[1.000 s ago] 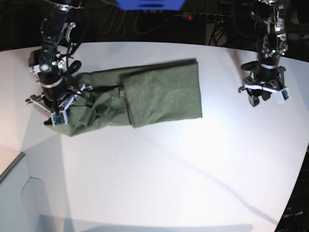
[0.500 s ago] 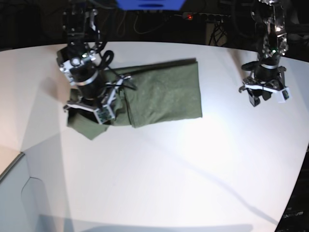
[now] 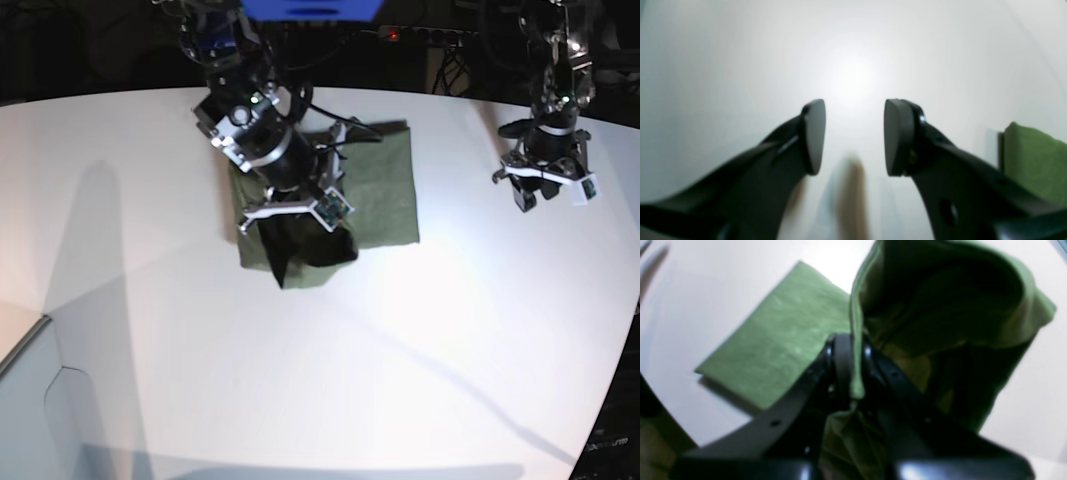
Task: Layout the t-shirt on the table in an organized manner, then fold the t-shirt properly
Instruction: 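Carry the folded bundle with the right gripper toward the left gripper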
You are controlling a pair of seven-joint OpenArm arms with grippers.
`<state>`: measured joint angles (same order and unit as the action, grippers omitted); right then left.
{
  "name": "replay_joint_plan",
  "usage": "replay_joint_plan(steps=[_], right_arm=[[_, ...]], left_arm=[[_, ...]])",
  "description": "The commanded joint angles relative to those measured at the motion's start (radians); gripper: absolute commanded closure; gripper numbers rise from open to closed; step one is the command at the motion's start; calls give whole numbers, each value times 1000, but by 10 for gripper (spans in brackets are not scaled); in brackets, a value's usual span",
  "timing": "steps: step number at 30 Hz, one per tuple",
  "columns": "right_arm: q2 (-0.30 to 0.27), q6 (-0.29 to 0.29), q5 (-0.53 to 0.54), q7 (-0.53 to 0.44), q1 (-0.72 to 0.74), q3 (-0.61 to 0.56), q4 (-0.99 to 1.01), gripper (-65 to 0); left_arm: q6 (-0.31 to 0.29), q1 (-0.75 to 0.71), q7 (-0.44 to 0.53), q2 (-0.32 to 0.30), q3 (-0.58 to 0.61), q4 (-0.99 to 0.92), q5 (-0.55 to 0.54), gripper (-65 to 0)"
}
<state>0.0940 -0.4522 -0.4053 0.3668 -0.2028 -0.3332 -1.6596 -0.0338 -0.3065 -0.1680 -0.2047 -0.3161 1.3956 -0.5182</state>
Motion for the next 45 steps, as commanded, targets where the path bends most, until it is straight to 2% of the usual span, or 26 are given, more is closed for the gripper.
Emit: replay_joint_plan(steps=[1, 9, 12, 18, 20, 22, 24, 25, 28, 29, 35, 45], right_arm=[[10, 5, 10, -28, 16, -22, -7, 0], [14, 5, 10, -28, 67, -132, 37, 0], [36, 5, 10, -30, 93, -129, 82, 0], [40, 5, 10, -32, 99, -136, 95, 0], [40, 5, 10, -32, 111, -136, 97, 0], [40, 5, 10, -32, 118, -136, 100, 0], [39, 5, 10, -32, 119, -136, 100, 0], [39, 5, 10, -32, 119, -134, 100, 0], [37, 5, 10, -30, 121, -131, 100, 0], [37, 5, 10, -30, 121, -131, 100, 0], [37, 5, 10, -28, 121, -134, 97, 0], [40, 5, 10, -28, 118, -136, 92, 0]], left_arm=[[-5, 0, 23, -11, -2, 15, 0, -280], [-5, -12, 23, -11, -2, 15, -6, -280], [-5, -13, 23, -11, -2, 15, -6, -280], [-5, -32, 23, -9, -1, 15, -7, -280], [-5, -38, 23, 12, -1, 15, -3, -269], [-5, -41, 17, 26, -1, 15, 0, -198], [-5, -41, -49, 40, -1, 15, 0, -49], [-4, -39, -86, 47, -4, 15, 0, 0], [-2, -23, -184, 69, -5, 15, 0, -16], [-1, -13, -193, 81, -5, 15, 2, 0], [2, 28, -199, 113, -2, -54, 2, 0], [2, 68, -201, 115, -1, -126, 2, 0]])
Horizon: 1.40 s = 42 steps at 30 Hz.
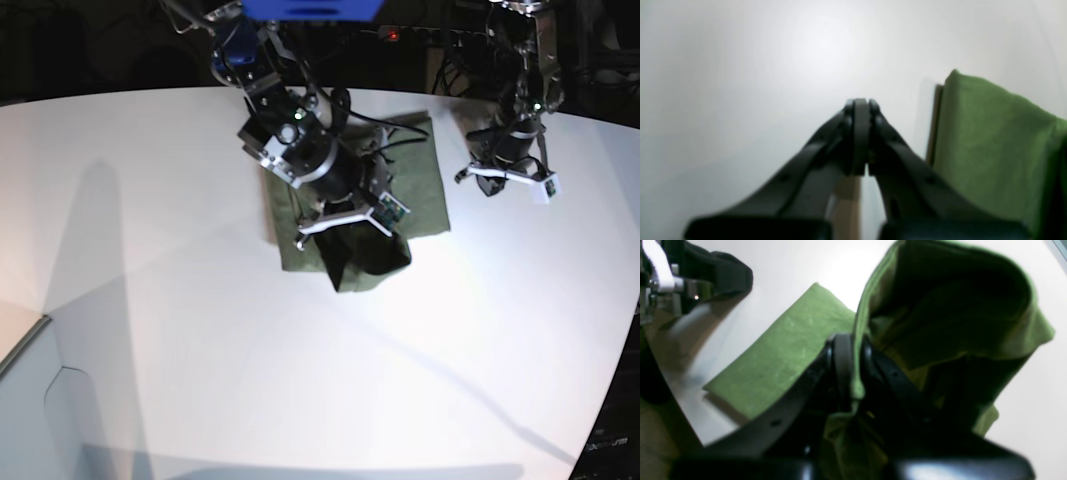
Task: Layout the t-shirt on the table in an organized manner, then fold the t-shirt properly
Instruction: 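Carry the folded bundle with the right gripper toward the left gripper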
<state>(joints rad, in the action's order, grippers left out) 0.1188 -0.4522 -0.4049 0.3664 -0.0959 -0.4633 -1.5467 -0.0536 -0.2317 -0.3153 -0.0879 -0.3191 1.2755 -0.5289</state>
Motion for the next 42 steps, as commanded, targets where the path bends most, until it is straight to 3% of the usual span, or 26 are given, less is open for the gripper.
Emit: replay_joint_plan(steps=[1, 7, 27, 35, 42], right_arm=[[17, 5, 10, -30, 11, -5, -21, 0], [34, 5, 10, -31, 22, -47, -13, 0], [35, 2, 8, -31, 52, -234, 61, 0], [35, 2, 8, -30, 107, -239, 117, 0], [14, 2, 8, -27, 115, -233, 93, 0]], left_arm=[[22, -7, -54, -2, 4, -6, 13, 0], [24, -5, -51, -5, 96, 5, 13, 0], [24, 18, -54, -8, 104, -4, 13, 0], [24, -10, -54, -13, 94, 23, 13, 0], [24, -33, -48, -54, 93, 71, 11, 0]])
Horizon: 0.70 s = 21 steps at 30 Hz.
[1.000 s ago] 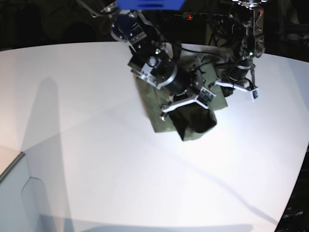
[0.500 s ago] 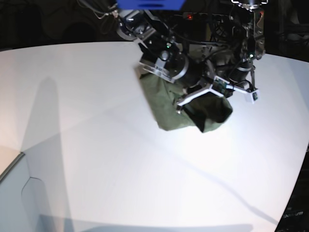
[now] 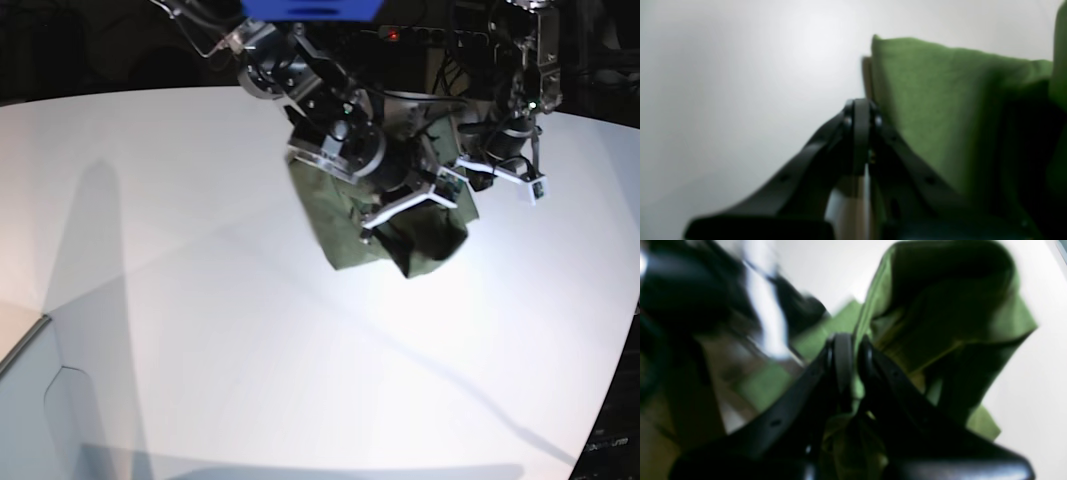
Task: Layout the t-shirt on the table in an organized manner, then fold the t-shirt properly
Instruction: 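Carry the folded bundle with the right gripper toward the left gripper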
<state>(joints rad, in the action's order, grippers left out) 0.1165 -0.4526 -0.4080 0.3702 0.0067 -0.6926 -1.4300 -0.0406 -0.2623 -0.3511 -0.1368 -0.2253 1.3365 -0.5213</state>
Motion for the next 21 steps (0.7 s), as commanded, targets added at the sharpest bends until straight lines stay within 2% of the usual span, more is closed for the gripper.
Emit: replay_joint_plan(steps=[1, 5, 14, 17, 21], right_arm=[[10, 2, 11, -30, 13, -3, -25, 0], [2, 2, 11, -30, 13, -3, -18, 0], [12, 1, 11, -30, 11, -9, 18, -2], [13, 1, 13, -30, 9, -11, 19, -75], [22, 1, 13, -33, 3, -29, 16, -210]], left_arm=[[11, -2, -12, -13, -6, 13, 3, 0], [8, -28, -16, -33, -53, 67, 3, 0], [3, -90, -18, -33, -173, 219, 3, 0], [2, -96, -18, -33, -208, 222, 3, 0], [2, -94, -18, -33, -253, 214, 3, 0]])
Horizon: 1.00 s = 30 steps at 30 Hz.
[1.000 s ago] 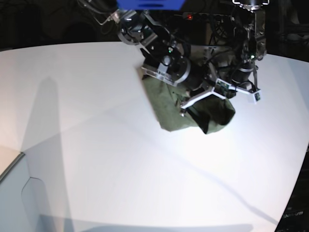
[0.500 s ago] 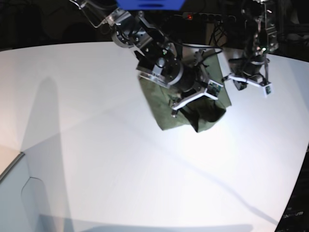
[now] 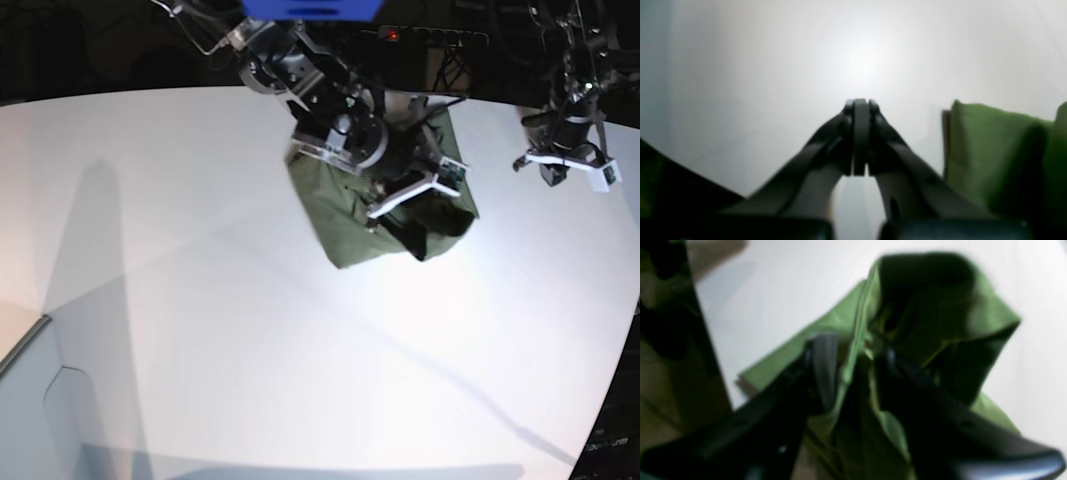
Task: Layout the t-shirt on the table in an organized manner, then fold the t-shirt properly
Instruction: 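Carry the folded bundle with the right gripper toward the left gripper, then lower the bundle onto the table and open the right gripper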
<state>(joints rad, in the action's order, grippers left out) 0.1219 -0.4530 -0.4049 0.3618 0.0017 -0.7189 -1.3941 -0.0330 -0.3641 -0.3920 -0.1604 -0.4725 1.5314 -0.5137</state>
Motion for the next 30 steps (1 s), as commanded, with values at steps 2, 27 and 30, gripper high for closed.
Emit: replay_joint_plan(steps=[2, 27, 30], right_arm=[[17, 1, 10, -25, 7, 0, -46, -259], [-44, 1, 13, -24, -257, 132, -247, -287], [-41, 1, 13, -28, -248, 43, -175, -287]], left_arm=[[-6, 7, 23, -9, -22, 19, -4, 0], [-6, 40, 23, -11, -101, 28, -12, 0], [-6, 38, 23, -11, -101, 28, -7, 0]])
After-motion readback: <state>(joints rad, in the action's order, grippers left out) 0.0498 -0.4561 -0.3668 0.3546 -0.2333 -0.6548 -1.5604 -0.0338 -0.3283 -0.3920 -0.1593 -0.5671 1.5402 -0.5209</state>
